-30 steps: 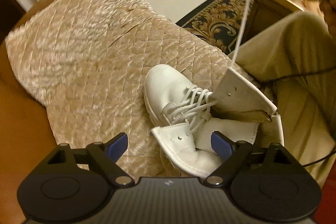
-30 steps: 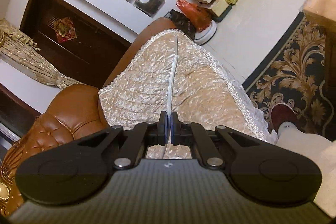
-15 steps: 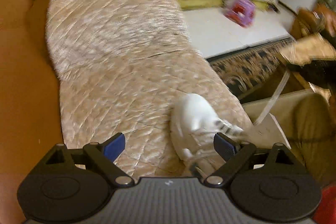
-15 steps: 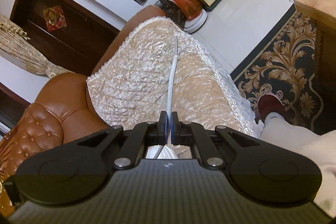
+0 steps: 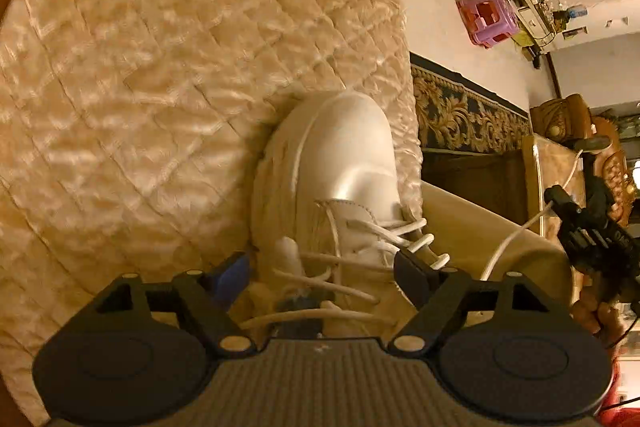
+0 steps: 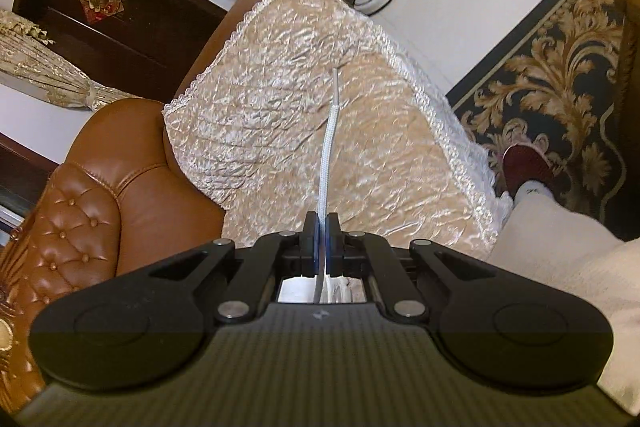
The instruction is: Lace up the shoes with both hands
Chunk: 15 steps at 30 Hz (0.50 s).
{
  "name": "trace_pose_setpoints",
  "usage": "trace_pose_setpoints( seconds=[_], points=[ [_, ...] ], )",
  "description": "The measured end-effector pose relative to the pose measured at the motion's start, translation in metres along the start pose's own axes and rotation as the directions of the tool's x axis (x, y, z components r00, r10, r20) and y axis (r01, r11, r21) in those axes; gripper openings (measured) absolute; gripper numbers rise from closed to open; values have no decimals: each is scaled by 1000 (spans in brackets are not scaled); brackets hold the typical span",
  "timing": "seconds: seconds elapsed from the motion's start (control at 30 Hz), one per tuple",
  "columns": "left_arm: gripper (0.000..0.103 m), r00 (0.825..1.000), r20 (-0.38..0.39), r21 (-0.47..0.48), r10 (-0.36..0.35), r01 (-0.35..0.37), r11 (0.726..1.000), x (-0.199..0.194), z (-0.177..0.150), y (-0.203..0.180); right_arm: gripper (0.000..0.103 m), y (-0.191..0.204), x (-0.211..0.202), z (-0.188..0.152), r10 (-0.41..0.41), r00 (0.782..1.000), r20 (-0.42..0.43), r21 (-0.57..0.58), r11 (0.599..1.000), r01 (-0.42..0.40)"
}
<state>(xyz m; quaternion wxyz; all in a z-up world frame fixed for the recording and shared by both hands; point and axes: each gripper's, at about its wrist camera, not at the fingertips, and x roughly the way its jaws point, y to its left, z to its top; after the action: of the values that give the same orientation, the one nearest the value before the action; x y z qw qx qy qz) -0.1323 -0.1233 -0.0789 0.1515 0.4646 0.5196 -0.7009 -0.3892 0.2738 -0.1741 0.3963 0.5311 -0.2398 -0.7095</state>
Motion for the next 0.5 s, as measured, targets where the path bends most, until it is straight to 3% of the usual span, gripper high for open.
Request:
trace_pose_setpoints(
  seconds=[0.03, 0.13, 0.17, 0.37, 0.5],
  points=[
    [77, 1000, -6, -21, -8, 8, 1000, 2, -1, 1, 6, -1, 1, 1, 7, 1000, -6, 2, 1000, -7],
    [50, 999, 25, -103, -22, 24, 994, 4, -4, 9, 7, -1, 5, 3, 17, 999, -29, -8, 1000, -17],
    [47, 999, 40, -130, -27, 32, 991, 5, -6, 10, 7, -1, 7, 3, 18, 999, -37, -12, 1000, -19],
    [44, 992, 128, -304, -17, 55, 951, -5, -14, 37, 7, 2, 18, 6, 33, 996, -82, -23, 999, -35],
    [45, 994, 109, -293, 6, 27, 956, -8, -14, 46, 7, 4, 23, 7, 38, 994, -106, -35, 998, -42]
  ],
)
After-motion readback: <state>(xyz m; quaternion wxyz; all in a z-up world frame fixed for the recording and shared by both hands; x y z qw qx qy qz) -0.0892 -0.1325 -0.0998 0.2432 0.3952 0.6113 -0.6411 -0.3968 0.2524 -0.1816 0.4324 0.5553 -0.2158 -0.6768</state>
